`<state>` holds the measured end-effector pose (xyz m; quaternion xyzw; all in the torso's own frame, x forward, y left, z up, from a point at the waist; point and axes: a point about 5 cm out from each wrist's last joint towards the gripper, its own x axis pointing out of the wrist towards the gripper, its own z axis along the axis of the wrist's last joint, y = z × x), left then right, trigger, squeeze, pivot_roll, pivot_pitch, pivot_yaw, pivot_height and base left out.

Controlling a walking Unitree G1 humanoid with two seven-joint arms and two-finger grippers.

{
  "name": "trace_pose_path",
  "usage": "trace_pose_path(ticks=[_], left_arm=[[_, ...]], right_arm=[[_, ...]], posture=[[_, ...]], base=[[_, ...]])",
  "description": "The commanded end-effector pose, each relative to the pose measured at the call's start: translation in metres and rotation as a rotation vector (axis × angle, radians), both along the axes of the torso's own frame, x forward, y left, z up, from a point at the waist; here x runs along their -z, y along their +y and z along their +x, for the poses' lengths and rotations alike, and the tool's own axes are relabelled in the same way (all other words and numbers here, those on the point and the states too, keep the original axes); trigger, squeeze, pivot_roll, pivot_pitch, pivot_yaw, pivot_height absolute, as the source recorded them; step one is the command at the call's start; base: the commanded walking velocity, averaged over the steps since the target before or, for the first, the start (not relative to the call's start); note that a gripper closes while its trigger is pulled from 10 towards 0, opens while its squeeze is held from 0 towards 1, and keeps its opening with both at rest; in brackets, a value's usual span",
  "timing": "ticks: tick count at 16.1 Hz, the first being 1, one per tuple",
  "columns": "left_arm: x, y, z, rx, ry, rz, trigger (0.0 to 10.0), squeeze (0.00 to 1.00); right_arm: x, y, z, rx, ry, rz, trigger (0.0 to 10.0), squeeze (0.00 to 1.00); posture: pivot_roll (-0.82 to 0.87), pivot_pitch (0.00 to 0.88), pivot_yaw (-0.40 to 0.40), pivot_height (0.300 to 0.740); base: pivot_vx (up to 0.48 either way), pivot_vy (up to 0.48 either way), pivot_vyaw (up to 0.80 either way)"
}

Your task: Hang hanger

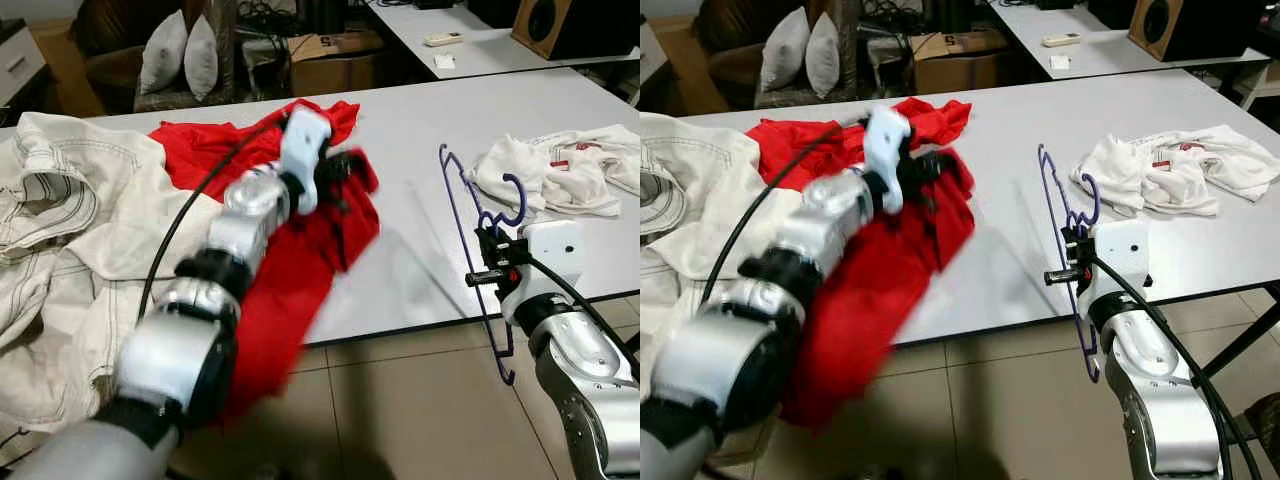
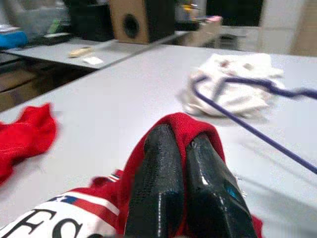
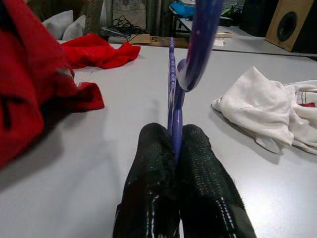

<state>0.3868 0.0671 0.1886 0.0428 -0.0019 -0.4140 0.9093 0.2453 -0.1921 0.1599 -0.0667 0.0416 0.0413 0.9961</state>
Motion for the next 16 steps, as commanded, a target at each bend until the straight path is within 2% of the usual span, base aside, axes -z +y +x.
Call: trace_pose_path(ticks=[1,2,5,6,8,9,11,12,13,15,16], left_arm=[[-0.007,-0.007,-0.006,0.100,-0.014,-0.003,10.0,0.00],[-0.007,-0.010,-0.014,0.173,-0.001,-0.028,10.0,1.00],[-0.006,-0.015,-0.033,0.305,0.016,-0.034,10.0,1.00],[0.002,-0.019,-0.043,0.363,0.032,0.033,10.0,1.00],[0.014,-0.018,-0.050,0.381,0.030,0.150,10.0,1.00],[0.025,-0.014,-0.054,0.396,0.066,0.206,10.0,1.00],[0.031,-0.014,-0.064,0.440,0.084,0.238,10.0,1.00],[0.031,-0.014,-0.069,0.455,0.098,0.222,10.0,1.00],[0.031,-0.010,-0.067,0.405,0.101,0.214,10.0,1.00],[0.034,0.001,-0.055,0.242,0.073,0.267,10.0,1.00],[0.036,0.005,-0.052,0.200,0.076,0.289,10.0,0.95]], right_arm=[[-0.003,0.000,0.002,0.000,-0.011,-0.005,10.0,0.00],[-0.003,0.000,0.002,-0.001,-0.011,-0.004,10.0,0.00],[-0.003,-0.004,0.003,0.014,-0.010,-0.004,10.0,0.00],[-0.004,-0.008,0.004,0.029,-0.015,-0.004,10.0,0.00],[-0.005,-0.013,0.004,0.044,-0.017,-0.006,10.0,0.00],[-0.004,-0.021,0.004,0.082,-0.007,-0.019,10.0,0.00],[-0.004,-0.026,0.003,0.093,-0.005,-0.019,10.0,0.00],[-0.005,-0.029,0.001,0.093,-0.005,-0.029,10.0,0.00],[-0.007,-0.037,-0.001,0.097,-0.006,-0.039,10.0,0.00],[-0.009,-0.050,-0.008,0.070,0.011,-0.055,10.0,0.00],[-0.009,-0.052,-0.010,0.042,0.024,-0.055,10.0,0.00]], posture=[[-0.04,0.000,0.062,0.740],[-0.04,0.000,0.062,0.740],[-0.03,0.000,0.056,0.740],[-0.03,0.000,0.056,0.740],[-0.03,0.000,0.056,0.740],[-0.03,0.000,0.060,0.740],[-0.04,0.000,0.066,0.740],[-0.04,0.000,0.070,0.740],[-0.05,0.000,0.073,0.740],[-0.06,0.000,0.081,0.740],[-0.06,0.000,0.083,0.740]], base=[[0.000,0.000,0.00],[0.000,0.000,0.00],[0.000,0.000,0.00],[0.000,0.000,0.00],[0.000,0.000,0.00],[0.000,0.000,0.00],[0.000,0.000,0.00],[0.000,0.000,0.00],[0.000,0.000,0.00],[0.000,0.000,0.00],[0.000,0.000,0.00]])
